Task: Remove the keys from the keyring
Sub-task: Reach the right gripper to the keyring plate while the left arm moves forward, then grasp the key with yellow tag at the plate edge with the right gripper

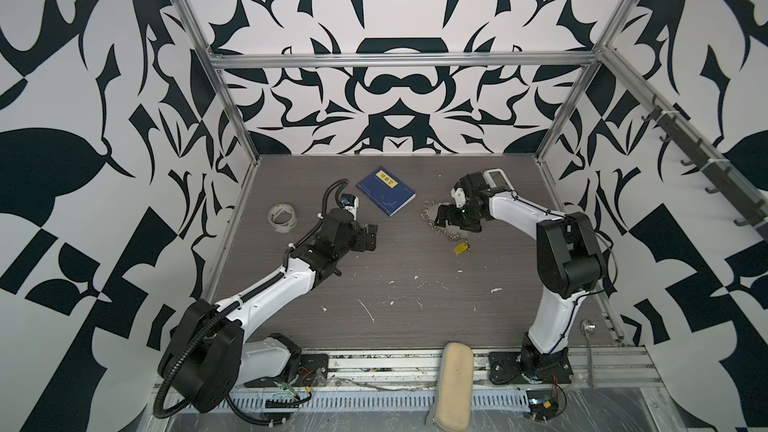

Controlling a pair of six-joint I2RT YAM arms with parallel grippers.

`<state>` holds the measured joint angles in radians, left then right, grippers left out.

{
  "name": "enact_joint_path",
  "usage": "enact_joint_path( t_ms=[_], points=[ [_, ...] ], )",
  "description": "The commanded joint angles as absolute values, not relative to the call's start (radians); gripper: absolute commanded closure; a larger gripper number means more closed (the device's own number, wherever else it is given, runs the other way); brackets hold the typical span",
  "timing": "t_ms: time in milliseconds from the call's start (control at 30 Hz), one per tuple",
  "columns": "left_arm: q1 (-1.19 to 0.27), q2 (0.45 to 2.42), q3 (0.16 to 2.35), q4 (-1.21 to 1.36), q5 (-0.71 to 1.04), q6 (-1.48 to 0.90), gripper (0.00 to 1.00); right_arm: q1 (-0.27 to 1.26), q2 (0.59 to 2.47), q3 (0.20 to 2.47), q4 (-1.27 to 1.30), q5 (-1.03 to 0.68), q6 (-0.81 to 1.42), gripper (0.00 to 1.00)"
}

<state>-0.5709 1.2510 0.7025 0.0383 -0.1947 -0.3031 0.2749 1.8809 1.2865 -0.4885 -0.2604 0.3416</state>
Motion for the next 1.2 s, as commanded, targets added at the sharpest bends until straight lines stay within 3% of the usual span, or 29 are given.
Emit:
enact_joint_path(
  t_ms=[0, 267, 500, 867, 1167],
  points=[
    [-0.574, 1.252, 0.735, 0.022, -0.216, -0.285, 0.01, 0.273, 1.843, 1.269, -0.491, -0.284, 0.337, 0.04],
    [-0.575, 1.252, 0.735, 0.018, -0.225, -0.291, 0.01, 0.274, 1.841, 1.256, -0.493, -0.292, 0.331, 0.04],
    [-0.578, 1.231, 0.714, 0.04, -0.252, -0.302, 0.01, 0.286, 1.813, 1.205, -0.442, -0.403, 0.388, 0.05],
    [-0.58, 1.209, 0.687, 0.051, -0.261, -0.309, 0.01, 0.432, 1.81, 1.17, -0.368, -0.478, 0.463, 0.07],
    [-0.584, 1.187, 0.657, 0.062, -0.256, -0.333, 0.01, 0.443, 1.648, 1.139, -0.39, -0.31, 0.455, 0.09]
  ],
)
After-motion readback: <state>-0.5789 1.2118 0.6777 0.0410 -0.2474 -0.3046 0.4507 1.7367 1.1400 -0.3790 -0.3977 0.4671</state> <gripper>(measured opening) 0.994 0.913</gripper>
